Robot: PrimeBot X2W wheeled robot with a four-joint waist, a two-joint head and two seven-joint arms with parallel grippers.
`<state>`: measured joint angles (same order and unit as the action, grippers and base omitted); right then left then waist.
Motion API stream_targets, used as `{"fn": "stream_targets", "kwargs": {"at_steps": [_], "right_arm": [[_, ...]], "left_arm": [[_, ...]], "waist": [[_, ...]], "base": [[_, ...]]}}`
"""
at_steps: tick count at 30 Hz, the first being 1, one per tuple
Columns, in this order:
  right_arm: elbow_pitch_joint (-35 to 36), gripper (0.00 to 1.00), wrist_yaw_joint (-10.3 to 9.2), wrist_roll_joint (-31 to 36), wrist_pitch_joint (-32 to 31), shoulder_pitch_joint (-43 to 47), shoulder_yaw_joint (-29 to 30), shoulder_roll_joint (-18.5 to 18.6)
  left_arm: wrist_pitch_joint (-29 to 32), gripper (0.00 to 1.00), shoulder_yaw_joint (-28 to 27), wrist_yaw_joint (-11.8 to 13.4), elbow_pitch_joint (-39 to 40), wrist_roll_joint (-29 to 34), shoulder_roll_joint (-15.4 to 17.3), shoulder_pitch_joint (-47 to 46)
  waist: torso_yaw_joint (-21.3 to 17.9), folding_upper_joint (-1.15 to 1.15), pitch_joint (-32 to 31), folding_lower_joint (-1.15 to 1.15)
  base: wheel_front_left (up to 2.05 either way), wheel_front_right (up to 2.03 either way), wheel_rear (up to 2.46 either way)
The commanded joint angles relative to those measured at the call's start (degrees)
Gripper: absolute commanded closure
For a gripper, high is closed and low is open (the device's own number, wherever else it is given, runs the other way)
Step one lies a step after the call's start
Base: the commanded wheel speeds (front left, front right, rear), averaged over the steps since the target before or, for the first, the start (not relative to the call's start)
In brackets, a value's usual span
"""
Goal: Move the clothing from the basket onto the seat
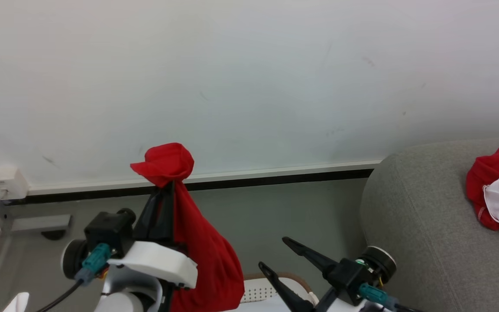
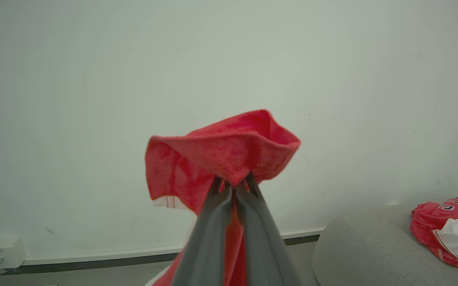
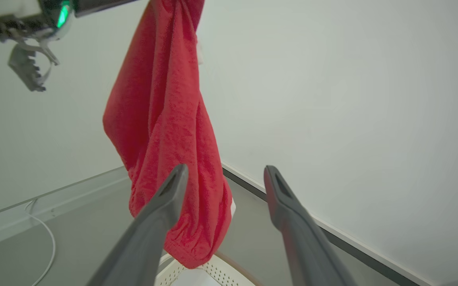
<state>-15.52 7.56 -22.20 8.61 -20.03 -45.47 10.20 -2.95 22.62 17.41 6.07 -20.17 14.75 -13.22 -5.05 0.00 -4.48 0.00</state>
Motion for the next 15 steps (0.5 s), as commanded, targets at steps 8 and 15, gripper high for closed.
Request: {"fn": "stream_targets", "kwargs": {"at_steps": [8, 15], "right_arm": [[-8.67, 0.0, -0.14, -5.95, 1.65, -11.06, -8.8, -2.61], [-16.97, 0.0, -0.14, -10.9, 3.35, -17.13, -13.42, -5.7]], "left_arm": [[0.07, 1.0, 2.21, -1.36, -1.1, 0.35, -1.58, -2.44], [0.21, 1.0, 4.68, -2.58, -1.19, 0.61, -2.74, -3.76]], "waist": [[3.82, 0.0, 0.01, 0.0], [5.73, 0.0, 0.32, 0.0]], "base": [[0.0, 0.0, 0.0], [0.0, 0.0, 0.0]]}}
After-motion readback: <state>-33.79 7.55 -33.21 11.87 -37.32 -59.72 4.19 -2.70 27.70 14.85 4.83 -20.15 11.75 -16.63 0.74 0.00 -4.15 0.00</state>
